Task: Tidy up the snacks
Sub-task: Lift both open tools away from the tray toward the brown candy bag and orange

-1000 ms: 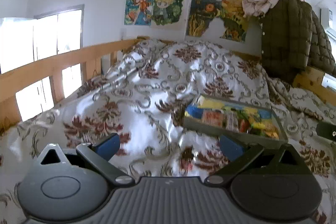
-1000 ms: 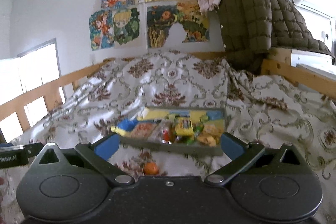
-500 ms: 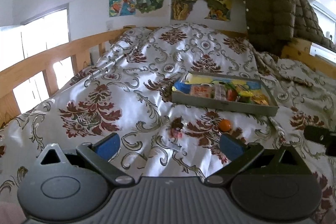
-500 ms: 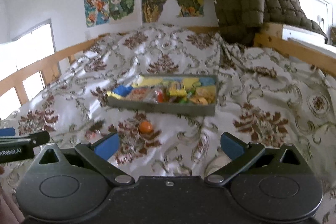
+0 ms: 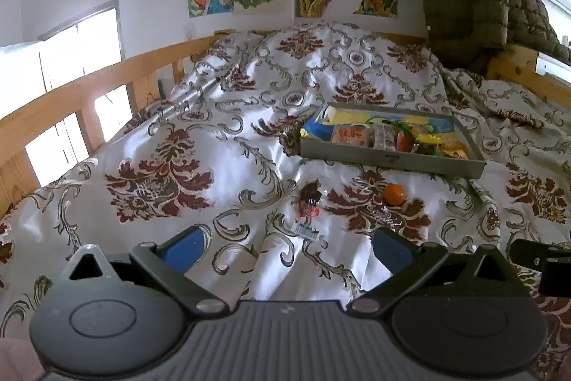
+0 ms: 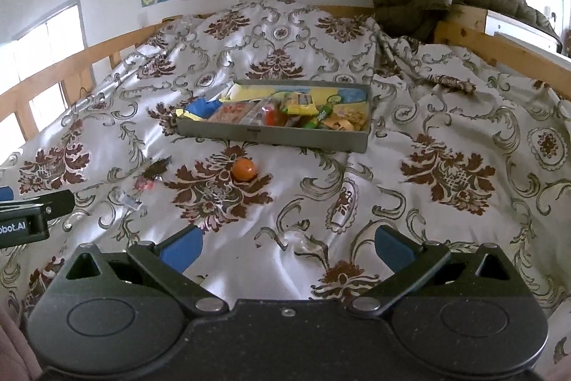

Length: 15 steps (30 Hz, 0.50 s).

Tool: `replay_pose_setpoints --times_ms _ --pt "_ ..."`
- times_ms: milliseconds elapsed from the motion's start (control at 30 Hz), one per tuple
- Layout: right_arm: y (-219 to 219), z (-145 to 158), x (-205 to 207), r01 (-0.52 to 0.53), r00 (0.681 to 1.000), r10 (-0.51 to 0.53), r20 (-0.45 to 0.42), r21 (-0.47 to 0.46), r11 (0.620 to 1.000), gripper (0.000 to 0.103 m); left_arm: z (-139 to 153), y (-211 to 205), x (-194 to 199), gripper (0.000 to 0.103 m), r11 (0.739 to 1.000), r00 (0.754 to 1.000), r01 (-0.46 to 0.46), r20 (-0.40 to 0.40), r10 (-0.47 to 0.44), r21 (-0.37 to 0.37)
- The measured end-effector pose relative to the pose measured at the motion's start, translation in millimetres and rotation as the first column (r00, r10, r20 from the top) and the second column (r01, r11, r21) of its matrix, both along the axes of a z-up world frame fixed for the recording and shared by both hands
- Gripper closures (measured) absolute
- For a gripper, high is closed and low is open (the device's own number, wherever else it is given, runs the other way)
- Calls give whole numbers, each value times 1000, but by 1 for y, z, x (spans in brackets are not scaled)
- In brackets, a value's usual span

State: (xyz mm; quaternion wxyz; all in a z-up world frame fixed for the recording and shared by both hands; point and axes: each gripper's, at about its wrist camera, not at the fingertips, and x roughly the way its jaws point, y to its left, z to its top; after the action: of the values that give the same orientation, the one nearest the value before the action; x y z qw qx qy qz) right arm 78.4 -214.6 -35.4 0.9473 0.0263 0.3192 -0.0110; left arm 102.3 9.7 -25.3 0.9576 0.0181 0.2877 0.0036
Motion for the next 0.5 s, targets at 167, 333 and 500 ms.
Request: replay_pose_setpoints --times_ms 167,333,500 --pt "1 -2 5 -2 1000 2 -11 6 1000 1 -3 3 3 0 1000 999 -29 -19 29 4" --pt "3 -4 7 -15 1000 15 -22 6 1000 1 -4 7 7 0 998 997 -67 -37 67 1" --pt "6 -6 11 -25 999 25 -31 8 1000 1 -7 11 12 0 994 992 -108 -65 108 5"
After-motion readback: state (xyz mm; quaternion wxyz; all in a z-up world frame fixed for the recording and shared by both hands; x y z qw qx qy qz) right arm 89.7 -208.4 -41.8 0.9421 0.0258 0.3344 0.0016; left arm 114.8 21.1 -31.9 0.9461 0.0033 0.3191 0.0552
